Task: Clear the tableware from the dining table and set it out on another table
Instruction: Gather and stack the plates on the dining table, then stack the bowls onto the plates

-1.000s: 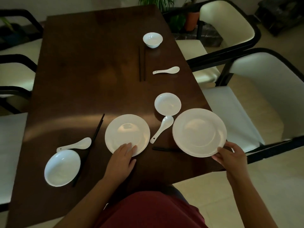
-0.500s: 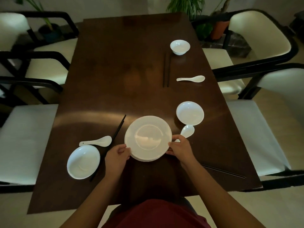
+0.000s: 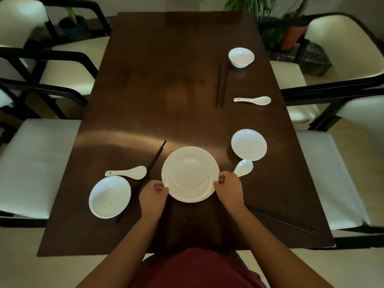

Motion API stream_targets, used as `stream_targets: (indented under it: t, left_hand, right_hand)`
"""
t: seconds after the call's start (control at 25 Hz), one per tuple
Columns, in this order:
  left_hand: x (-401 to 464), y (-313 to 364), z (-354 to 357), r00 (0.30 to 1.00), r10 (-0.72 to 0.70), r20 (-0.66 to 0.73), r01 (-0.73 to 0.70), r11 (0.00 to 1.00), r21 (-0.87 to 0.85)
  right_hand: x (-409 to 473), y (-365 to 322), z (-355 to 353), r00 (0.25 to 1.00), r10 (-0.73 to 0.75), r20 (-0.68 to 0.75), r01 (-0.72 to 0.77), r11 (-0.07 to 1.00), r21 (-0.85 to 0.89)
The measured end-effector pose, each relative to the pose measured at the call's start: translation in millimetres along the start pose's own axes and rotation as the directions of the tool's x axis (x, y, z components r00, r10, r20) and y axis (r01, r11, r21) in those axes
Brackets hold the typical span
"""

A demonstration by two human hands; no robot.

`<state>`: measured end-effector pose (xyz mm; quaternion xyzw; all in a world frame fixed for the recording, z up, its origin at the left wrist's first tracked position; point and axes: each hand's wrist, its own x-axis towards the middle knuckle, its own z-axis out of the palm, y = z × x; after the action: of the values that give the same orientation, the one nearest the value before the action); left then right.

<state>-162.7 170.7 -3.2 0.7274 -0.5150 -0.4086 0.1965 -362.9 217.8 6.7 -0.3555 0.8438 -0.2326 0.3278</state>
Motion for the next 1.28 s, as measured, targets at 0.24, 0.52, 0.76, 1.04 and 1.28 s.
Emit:
stream_targets:
  t: [0.24, 0.52, 0.76, 1.04, 1.28]
  left_hand:
    - [2.9, -1.2, 2.6, 0.997, -0.062, 0.054, 0.067, 0.992, -0.110]
    - [-3.1, 1.7, -16.2, 0.993, 0.043, 0.113, -0.039, 0.999, -0.033]
    - [-17.8, -44.2, -107.6, 0.882, 0.466, -0.066, -0.422, 0.844, 0.331]
    - [0.6, -106.6, -161.7, 0.970, 0.245, 0.006, -0.234, 0.920, 0.315]
    - [3.8, -118.3, -141.4, 0.972, 0.234, 0.025, -0.230, 0.922, 0.311]
  right_hand:
    - [-3.3, 3.9, 1.8, 0.999, -0.016, -0.037, 0.017, 1.000, 0.014]
    - [-20.1, -9.1, 4.1, 0.952, -0.283, -0.114, 0.256, 0.945, -0.205]
    - [-33.2, -78.0, 55.4, 0.752, -0.609, 0.254, 0.660, 0.694, -0.288]
    - [-40.1, -132.0, 119.1, 0.585, -0.610, 0.535, 0.792, 0.572, -0.214]
    - [-51.5, -135.6, 152.0, 0.585, -0.511, 0.630, 0.773, 0.585, -0.243]
